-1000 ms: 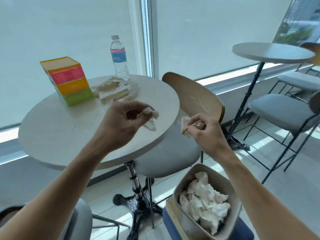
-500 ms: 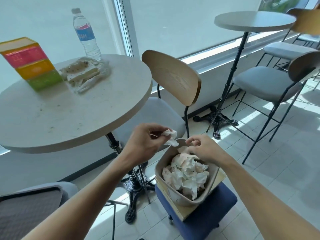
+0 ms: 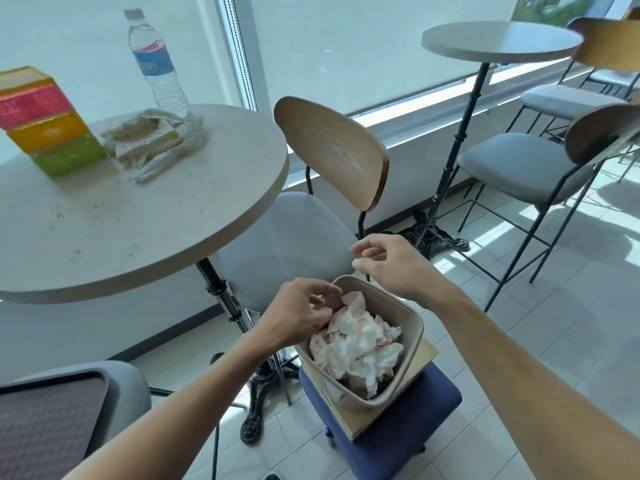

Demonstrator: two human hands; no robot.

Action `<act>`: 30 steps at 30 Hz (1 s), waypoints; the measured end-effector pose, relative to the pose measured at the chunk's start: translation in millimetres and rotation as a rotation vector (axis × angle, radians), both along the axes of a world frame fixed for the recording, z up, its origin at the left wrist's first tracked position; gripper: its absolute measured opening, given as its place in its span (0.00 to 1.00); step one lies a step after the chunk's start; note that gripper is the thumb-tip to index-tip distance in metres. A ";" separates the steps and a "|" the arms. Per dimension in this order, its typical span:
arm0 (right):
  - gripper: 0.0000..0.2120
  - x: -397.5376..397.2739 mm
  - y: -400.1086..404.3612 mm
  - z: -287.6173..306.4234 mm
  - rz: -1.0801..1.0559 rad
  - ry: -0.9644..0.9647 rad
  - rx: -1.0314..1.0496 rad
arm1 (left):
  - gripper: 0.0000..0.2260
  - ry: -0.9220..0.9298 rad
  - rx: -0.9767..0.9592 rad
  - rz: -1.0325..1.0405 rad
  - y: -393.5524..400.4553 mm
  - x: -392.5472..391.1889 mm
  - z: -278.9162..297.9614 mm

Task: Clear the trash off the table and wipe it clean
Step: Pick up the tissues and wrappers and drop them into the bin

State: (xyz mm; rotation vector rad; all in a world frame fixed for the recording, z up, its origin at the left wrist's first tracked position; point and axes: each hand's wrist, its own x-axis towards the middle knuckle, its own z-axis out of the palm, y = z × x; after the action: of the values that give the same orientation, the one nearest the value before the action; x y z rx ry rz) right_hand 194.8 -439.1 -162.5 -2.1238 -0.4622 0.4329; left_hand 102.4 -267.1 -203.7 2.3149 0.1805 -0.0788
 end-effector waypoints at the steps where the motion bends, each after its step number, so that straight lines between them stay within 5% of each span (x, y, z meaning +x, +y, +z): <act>1: 0.08 0.1 3.5 6.0 0.011 -0.005 0.015 | 0.12 -0.017 0.000 -0.003 2.3 -2.1 7.3; 16: 0.07 17.5 110.8 151.7 0.190 -0.310 0.097 | 0.06 -0.422 0.123 0.212 126.0 -36.8 167.5; 24: 0.07 32.9 196.4 164.5 0.243 -0.292 0.145 | 0.07 -0.395 0.201 0.335 221.7 -21.4 179.2; 30: 0.13 49.8 252.0 150.5 0.263 -0.296 -0.010 | 0.08 -0.357 0.345 0.357 272.5 12.6 162.9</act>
State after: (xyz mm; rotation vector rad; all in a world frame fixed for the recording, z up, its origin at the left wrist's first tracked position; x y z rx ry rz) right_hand 244.6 -187.1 -12.1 -2.1525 -0.9172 0.2662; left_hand 115.0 5.4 -40.8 2.5489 0.4481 0.5828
